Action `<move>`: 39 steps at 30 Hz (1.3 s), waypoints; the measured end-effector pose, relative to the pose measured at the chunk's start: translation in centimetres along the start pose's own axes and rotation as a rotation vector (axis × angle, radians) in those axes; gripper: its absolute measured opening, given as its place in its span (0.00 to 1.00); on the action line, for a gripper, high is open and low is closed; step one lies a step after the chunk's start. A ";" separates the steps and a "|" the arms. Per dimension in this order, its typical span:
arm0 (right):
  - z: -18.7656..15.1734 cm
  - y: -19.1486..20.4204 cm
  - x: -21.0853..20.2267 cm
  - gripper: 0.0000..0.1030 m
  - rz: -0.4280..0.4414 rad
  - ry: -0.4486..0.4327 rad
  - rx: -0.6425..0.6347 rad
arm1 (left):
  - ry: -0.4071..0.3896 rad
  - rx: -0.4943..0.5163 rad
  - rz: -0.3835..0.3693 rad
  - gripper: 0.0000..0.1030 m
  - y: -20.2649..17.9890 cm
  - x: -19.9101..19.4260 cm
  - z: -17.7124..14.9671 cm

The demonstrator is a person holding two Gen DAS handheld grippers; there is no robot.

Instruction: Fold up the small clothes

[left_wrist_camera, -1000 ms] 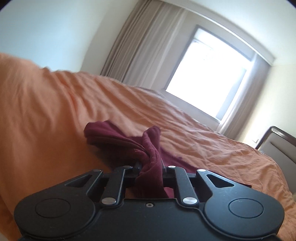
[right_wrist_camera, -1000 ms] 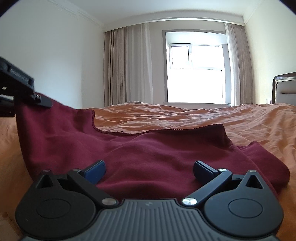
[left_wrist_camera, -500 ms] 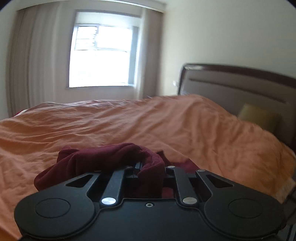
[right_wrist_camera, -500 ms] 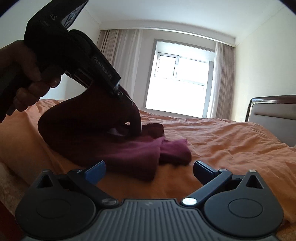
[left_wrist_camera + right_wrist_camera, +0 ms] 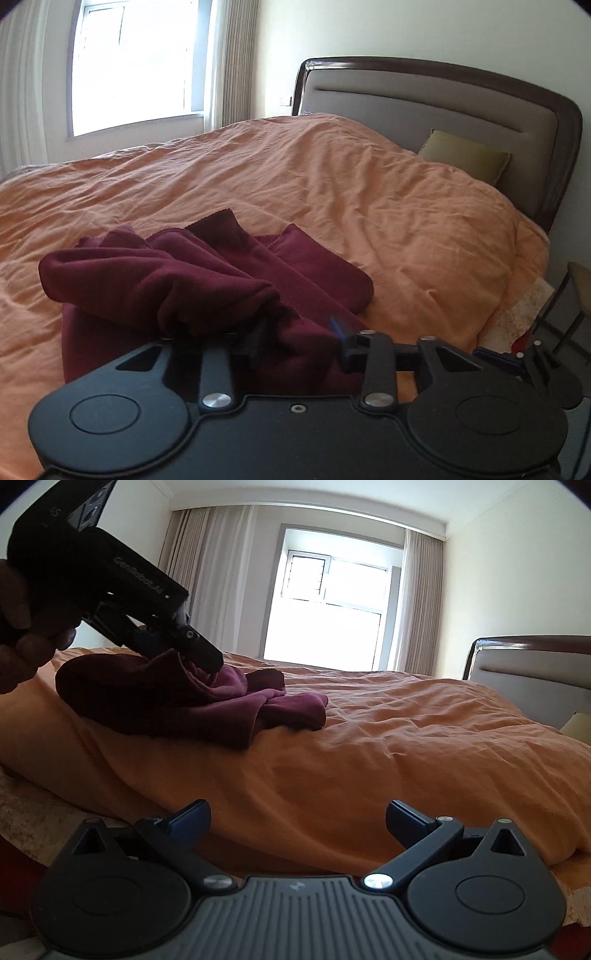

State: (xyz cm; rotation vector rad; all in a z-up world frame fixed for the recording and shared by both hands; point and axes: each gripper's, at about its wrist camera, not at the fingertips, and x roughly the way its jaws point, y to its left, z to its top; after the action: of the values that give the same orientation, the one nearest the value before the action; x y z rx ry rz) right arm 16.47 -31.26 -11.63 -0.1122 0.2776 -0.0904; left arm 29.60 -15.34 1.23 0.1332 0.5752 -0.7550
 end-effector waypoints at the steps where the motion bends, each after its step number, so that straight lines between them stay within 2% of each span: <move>1: 0.1 -0.1 -0.1 1.00 -0.004 -0.003 0.004 | -0.004 -0.011 -0.007 0.57 0.1 -0.3 -0.1; 2: 0.2 -0.1 -0.1 1.00 -0.007 -0.006 0.006 | -0.010 -0.019 -0.014 0.61 0.1 -0.6 -0.3; 4: 0.2 -0.1 -0.3 1.00 -0.011 -0.010 0.008 | -0.018 -0.039 -0.030 0.63 0.2 -1.3 -0.5; 7: 0.4 0.0 -0.4 1.00 -0.020 -0.011 0.003 | -0.040 -0.095 -0.045 0.79 0.6 -2.5 -1.3; 11: 0.8 0.0 -0.3 1.00 -0.033 -0.012 0.006 | -0.058 -0.174 -0.048 0.86 1.3 -4.5 -2.5; 16: 2.0 0.1 -0.4 1.00 -0.039 -0.032 0.041 | -0.132 -0.253 0.040 0.99 2.2 -7.8 -3.5; 19: 3.4 0.4 -0.6 1.00 -0.018 -0.065 0.068 | -0.170 -0.324 0.110 0.99 3.5 -9.5 -4.0; 23: 6.0 1.4 -0.3 1.00 0.056 -0.107 0.050 | -0.147 -0.413 0.303 0.99 5.5 -9.8 -4.3; 25: 7.6 2.1 0.2 1.00 0.104 -0.119 0.032 | -0.138 -0.465 0.364 0.99 6.9 -10.0 -4.7; 28: 9.9 3.1 1.2 1.00 0.164 -0.141 0.006 | -0.141 -0.524 0.399 0.99 8.3 -10.3 -5.5; 31: 12.0 4.2 2.6 1.00 0.212 -0.142 -0.015 | -0.146 -0.529 0.427 0.99 8.9 -10.6 -6.0; 35: 14.1 6.0 5.0 1.00 0.292 -0.091 -0.041 | -0.144 -0.536 0.469 0.99 9.5 -10.9 -6.9; 39: 15.2 8.4 7.4 0.98 0.362 -0.043 -0.109 | -0.138 -0.569 0.468 0.99 10.1 -11.0 -7.6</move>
State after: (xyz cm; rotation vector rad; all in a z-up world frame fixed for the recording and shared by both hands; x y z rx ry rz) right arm 28.39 -22.24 -0.16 -0.1706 0.2561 0.2862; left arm 26.65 1.08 -0.06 -0.3017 0.5786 -0.1273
